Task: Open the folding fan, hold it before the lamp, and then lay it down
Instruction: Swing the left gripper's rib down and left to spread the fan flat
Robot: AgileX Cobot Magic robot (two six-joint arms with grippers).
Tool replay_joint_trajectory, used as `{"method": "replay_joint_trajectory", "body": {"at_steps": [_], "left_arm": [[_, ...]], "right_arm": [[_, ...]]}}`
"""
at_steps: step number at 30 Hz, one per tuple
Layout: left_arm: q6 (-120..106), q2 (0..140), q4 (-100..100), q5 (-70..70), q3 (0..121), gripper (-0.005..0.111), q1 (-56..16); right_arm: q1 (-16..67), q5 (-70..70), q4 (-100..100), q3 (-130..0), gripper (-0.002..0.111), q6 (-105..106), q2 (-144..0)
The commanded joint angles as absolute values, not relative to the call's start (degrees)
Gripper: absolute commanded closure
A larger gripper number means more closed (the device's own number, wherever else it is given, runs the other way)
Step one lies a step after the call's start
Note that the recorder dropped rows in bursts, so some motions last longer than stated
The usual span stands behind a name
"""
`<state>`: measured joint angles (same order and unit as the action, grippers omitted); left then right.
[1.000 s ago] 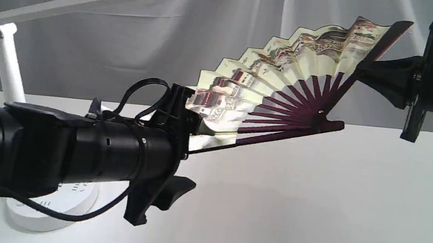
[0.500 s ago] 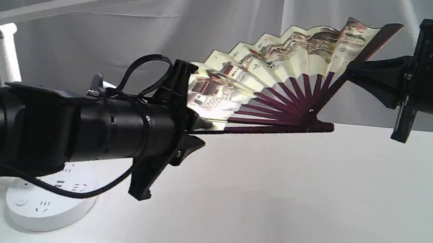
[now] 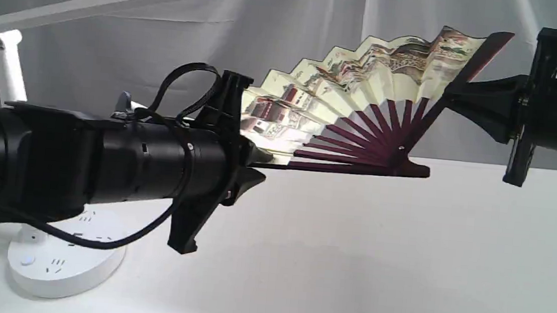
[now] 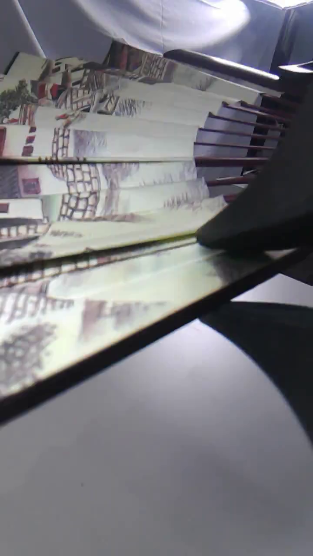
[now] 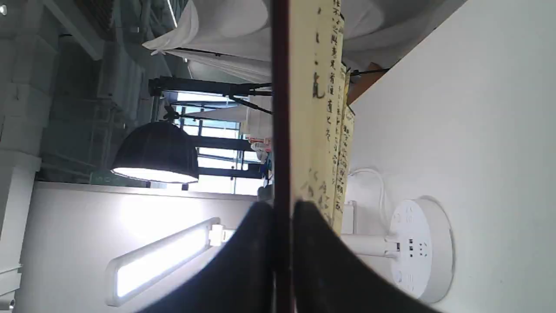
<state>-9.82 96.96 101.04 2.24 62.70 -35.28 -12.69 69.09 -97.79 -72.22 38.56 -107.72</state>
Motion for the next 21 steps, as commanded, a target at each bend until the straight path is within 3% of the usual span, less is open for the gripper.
{"method": "replay_joint_trajectory", "body": {"at_steps": [1,21], "left_arm": [[-11.7,96.1,99.9,3.4,62.6,0.107,-35.3],[-12.5,86.3,99.9,0.5,53.3,0.107,-35.7]], "right_arm": [[-12.6,70.0,-99.9,-72.4,0.108,38.5,-106.8],[-12.6,70.0,-99.9,-72.4,0.108,39.7,-106.8]]}}
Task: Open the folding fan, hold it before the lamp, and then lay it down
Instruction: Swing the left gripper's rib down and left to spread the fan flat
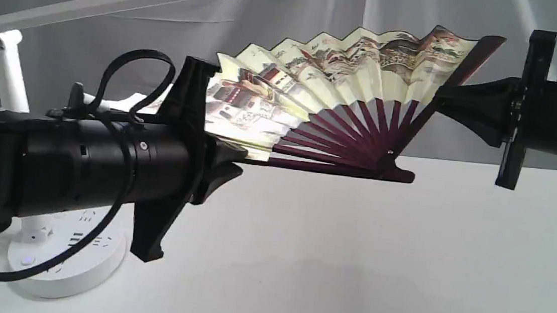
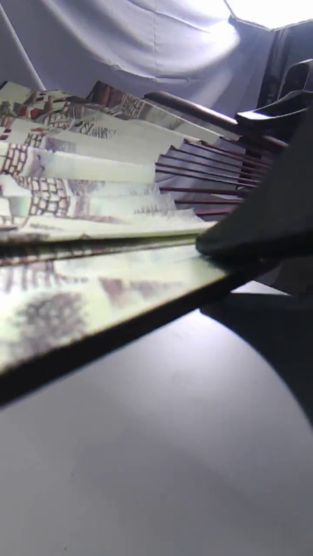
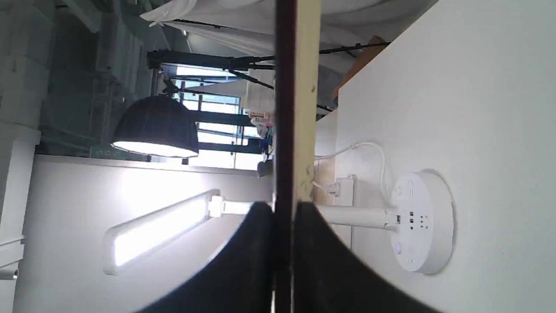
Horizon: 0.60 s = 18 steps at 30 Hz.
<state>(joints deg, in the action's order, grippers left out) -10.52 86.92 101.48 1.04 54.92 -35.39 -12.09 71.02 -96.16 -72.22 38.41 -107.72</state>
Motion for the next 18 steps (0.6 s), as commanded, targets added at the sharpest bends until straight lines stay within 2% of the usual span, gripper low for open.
{"method": "replay_joint_trajectory", "body": {"at_steps": [1,18], "left_arm": [[-12.7,86.1,99.8,0.0,53.3,0.107,-36.1],[-13.4,84.9,98.3,-1.9,51.3,0.107,-37.2]], "right_arm": [[-12.6,70.0,-99.9,-72.4,0.108,39.8,-106.8],[-12.0,70.0,-99.9,-72.4,0.108,40.4,-106.8]]}}
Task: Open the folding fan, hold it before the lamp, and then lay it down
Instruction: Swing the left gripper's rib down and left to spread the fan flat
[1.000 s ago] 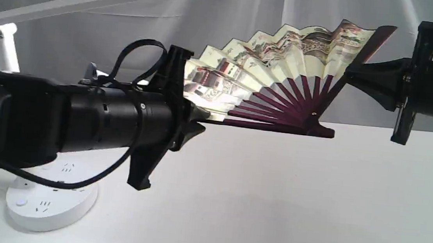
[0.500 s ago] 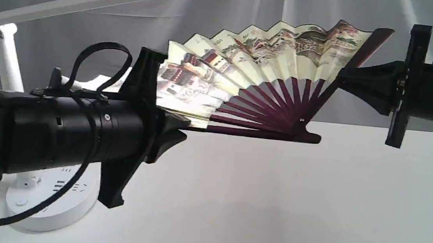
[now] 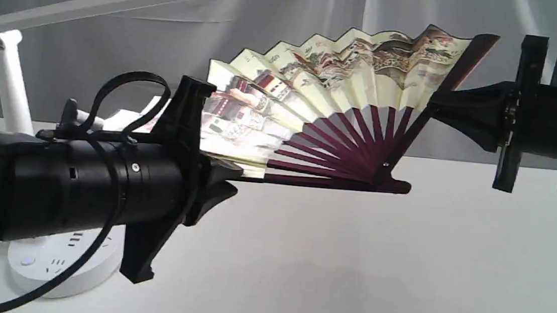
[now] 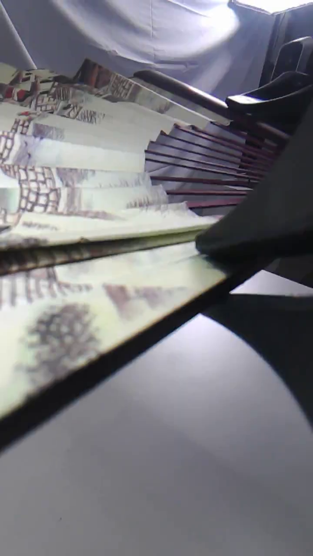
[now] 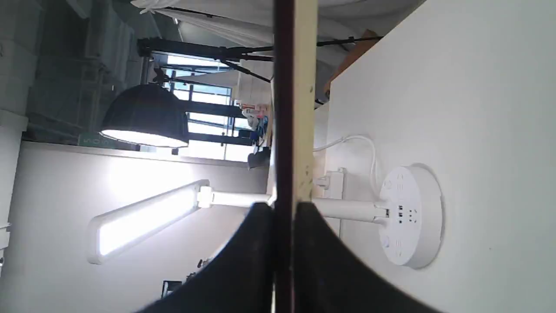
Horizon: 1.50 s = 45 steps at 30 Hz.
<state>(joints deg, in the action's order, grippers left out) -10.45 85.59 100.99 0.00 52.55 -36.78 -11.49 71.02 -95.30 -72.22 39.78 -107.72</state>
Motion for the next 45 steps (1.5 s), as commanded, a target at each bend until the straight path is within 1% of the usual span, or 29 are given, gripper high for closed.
{"method": "replay_joint_trajectory", "body": {"at_steps": [1,5,13,24,30,36,45], "left_arm": [[-13.9,84.6,98.3,-2.2,51.3,0.107,-37.2],[-14.0,83.3,98.3,-2.8,51.3,0.107,-37.2],[-13.5,80.8,98.6,-4.5,48.2,0.107,-37.2],[-13.7,71.9,98.6,-11.2,43.6,0.107,-37.2],[-13.8,69.4,99.8,-11.8,40.6,0.107,-37.2],[-13.7,65.3,99.9,-13.1,36.0,0.107,-37.2],[-14.1,60.0,99.9,-17.9,34.4,0.107,-37.2]], "right_arm": [[-12.0,70.0,-99.9,-72.4,0.108,40.5,-106.8],[-11.8,70.0,-99.9,-72.4,0.108,40.5,-106.8],[-8.4,70.0,-99.9,-72.4,0.108,41.4,-106.8],[-5.8,70.0,-99.9,-72.4,0.108,41.5,-106.8],[-3.3,70.0,-99.9,-72.4,0.108,41.5,-106.8],[-3.2,69.9,-99.9,-72.4,0.108,41.5,-106.8],[-1.0,67.1,-99.9,-72.4,0.108,41.9,-106.8]]}}
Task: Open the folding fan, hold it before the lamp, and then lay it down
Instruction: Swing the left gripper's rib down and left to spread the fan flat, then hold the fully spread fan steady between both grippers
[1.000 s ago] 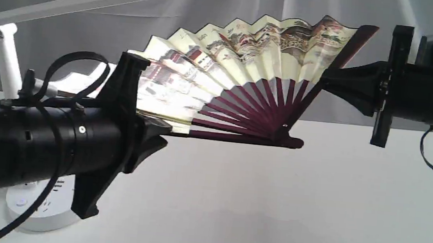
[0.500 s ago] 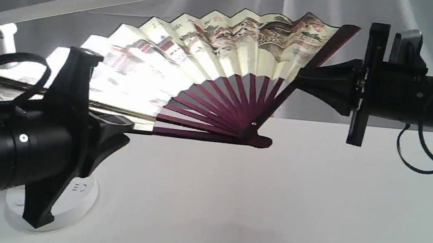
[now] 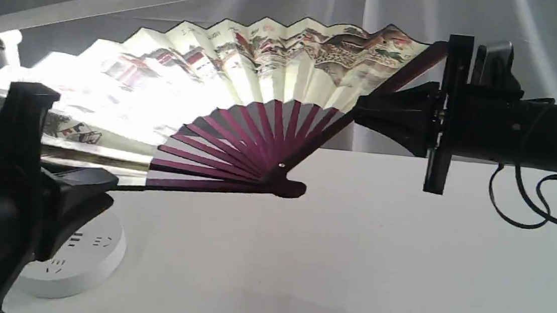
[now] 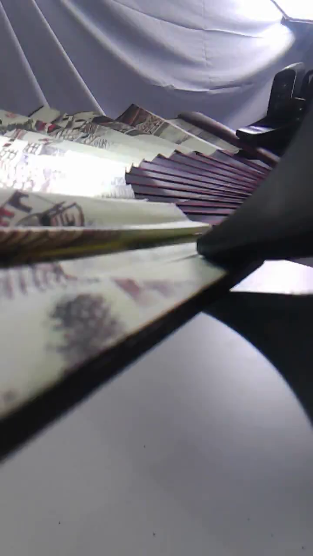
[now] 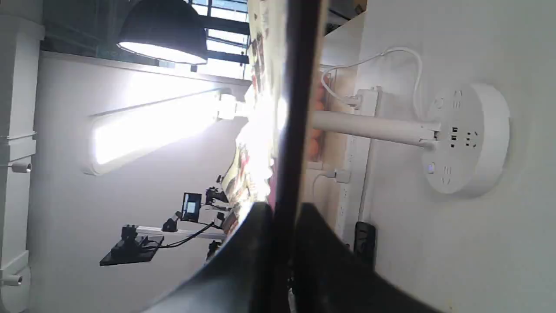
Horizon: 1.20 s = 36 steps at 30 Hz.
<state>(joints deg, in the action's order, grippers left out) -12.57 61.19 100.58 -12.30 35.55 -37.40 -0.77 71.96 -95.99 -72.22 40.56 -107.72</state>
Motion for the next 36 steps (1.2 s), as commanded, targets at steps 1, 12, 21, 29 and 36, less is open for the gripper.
{"method": "replay_joint_trajectory", "body": {"at_steps": [1,12,21,29,36], "left_arm": [[-14.1,59.9,99.9,-18.1,34.3,0.107,-37.2],[-14.1,59.9,99.9,-18.4,34.2,0.107,-37.2],[-14.1,59.9,99.9,-20.1,34.2,0.107,-37.2],[-14.0,59.9,99.9,-21.2,34.2,0.107,-37.2],[-14.0,59.9,99.9,-21.2,34.2,0.107,-37.2]], "right_arm": [[-0.5,66.6,-99.9,-72.4,0.108,41.9,-106.8],[0.1,66.5,-99.9,-72.5,0.108,41.9,-106.8],[0.1,64.5,-99.9,-72.8,0.108,42.4,-106.8],[0.1,63.5,-99.9,-72.8,0.108,42.4,-106.8],[0.1,63.5,-99.9,-72.8,0.108,42.4,-106.8]]}}
